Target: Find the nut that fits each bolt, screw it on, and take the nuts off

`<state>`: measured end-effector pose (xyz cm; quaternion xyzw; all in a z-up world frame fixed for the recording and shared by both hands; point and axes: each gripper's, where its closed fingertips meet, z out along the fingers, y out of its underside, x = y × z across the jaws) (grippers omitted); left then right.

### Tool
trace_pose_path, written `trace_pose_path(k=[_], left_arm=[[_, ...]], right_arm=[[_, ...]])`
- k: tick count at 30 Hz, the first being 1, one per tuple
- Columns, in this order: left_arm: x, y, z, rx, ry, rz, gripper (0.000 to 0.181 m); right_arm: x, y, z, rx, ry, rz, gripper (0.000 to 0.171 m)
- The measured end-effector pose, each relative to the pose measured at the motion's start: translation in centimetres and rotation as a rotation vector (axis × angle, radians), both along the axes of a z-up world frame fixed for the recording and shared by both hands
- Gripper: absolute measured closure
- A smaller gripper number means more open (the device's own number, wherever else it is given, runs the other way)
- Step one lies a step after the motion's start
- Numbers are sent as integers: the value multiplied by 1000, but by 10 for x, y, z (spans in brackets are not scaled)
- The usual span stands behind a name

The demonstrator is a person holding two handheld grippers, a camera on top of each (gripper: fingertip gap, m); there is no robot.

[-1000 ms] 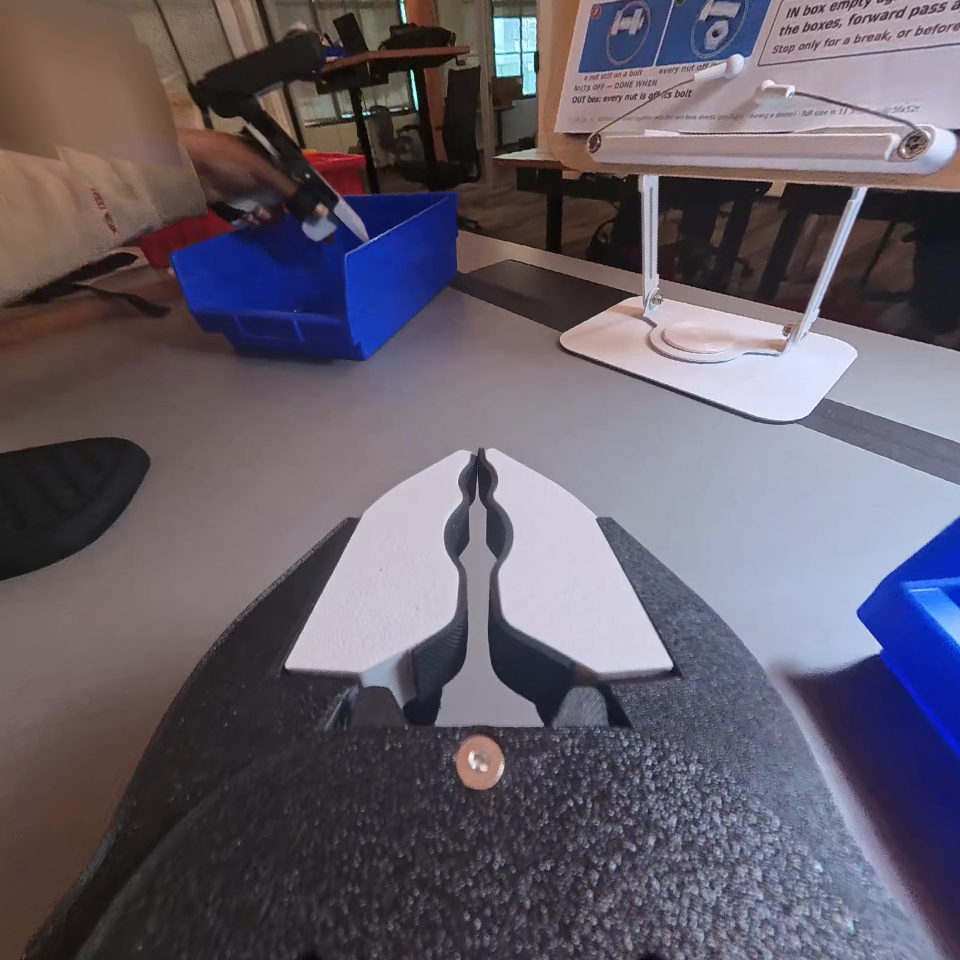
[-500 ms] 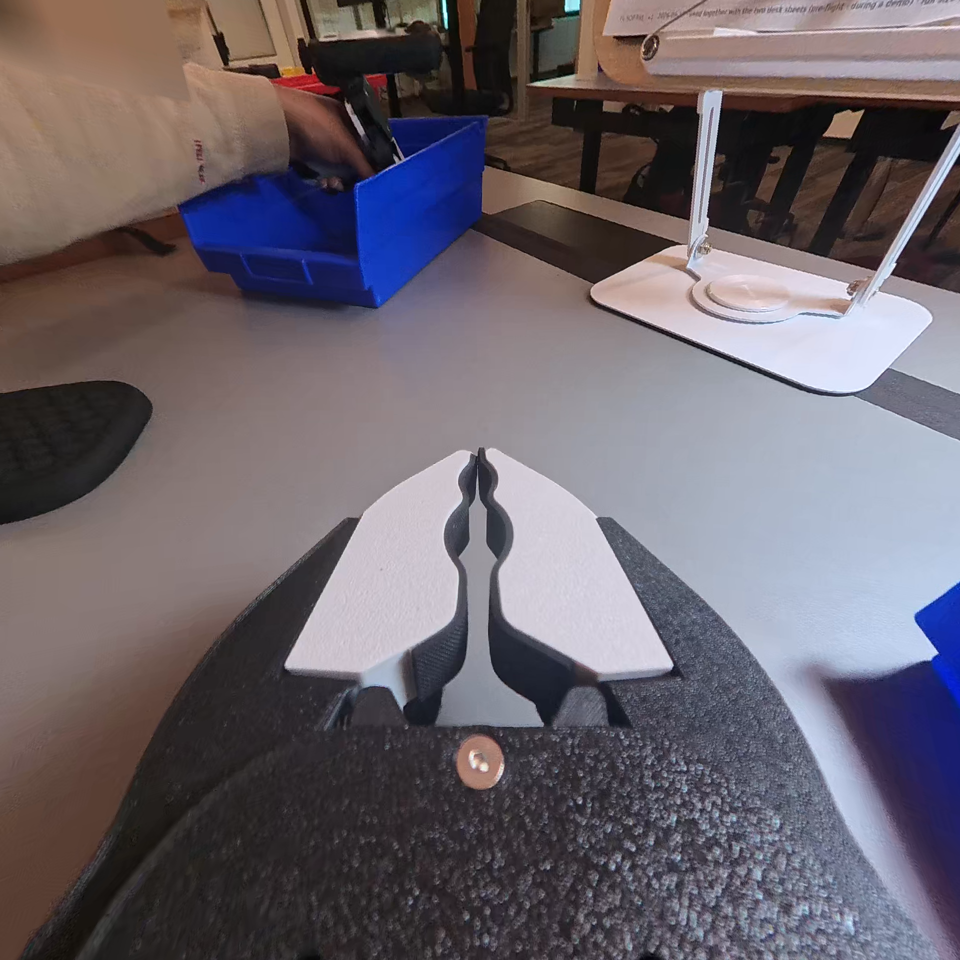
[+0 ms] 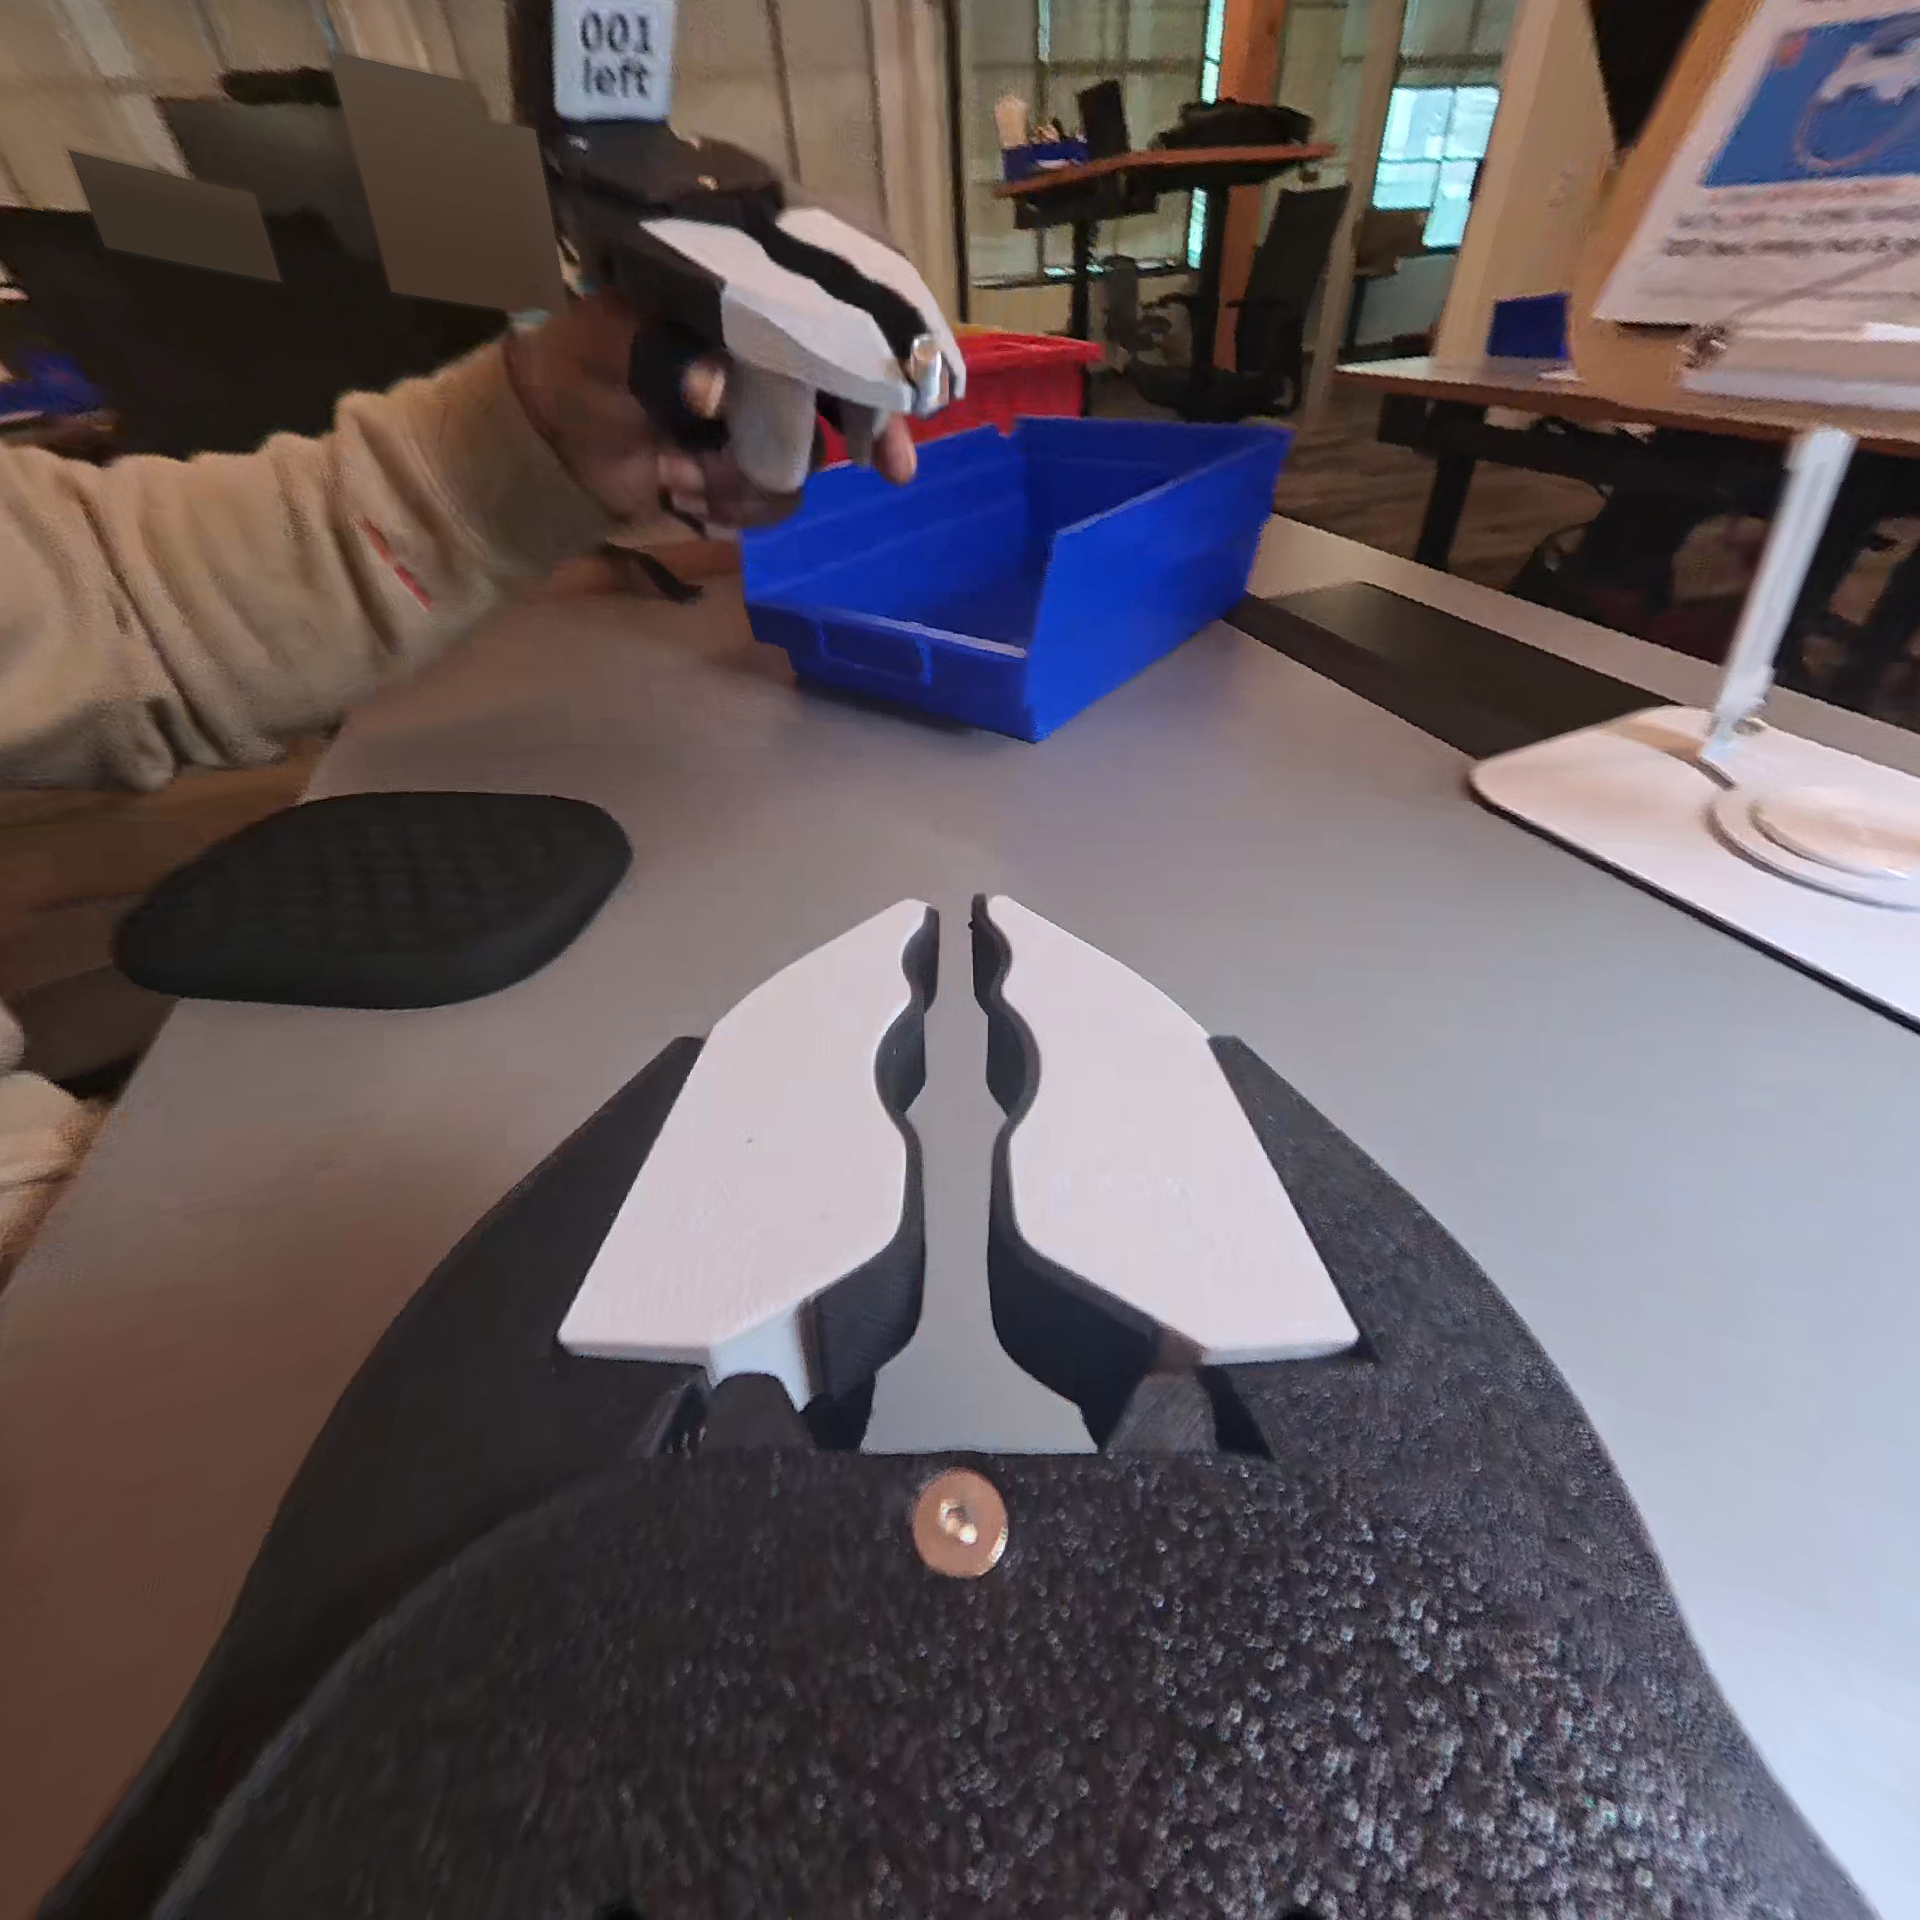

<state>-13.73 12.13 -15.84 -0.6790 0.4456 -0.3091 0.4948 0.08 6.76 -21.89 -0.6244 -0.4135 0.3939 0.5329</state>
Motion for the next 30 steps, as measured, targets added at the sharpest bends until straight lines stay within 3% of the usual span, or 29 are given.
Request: trace_pose_path(k=[3,6,20,28,30], left_arm=[[63,-59,-10,15,-96,-160,166],[99,-85,-23,37,-120,-209,166],[113,-100,-59,-51,-122,-237,166],[114,-99,-88,-58,-10,-253,163],[112,-97,-96,-50,31,-248,162]], right_arm=[[-19,-24,14,-2,63,88,161],[-25,-34,23,-11,94,103,160],[-35,-49,15,44,52,182,163],[-29,-44,-13,-164,-74,236,165],[-23,-33,-28,-210,-140,184,165]])
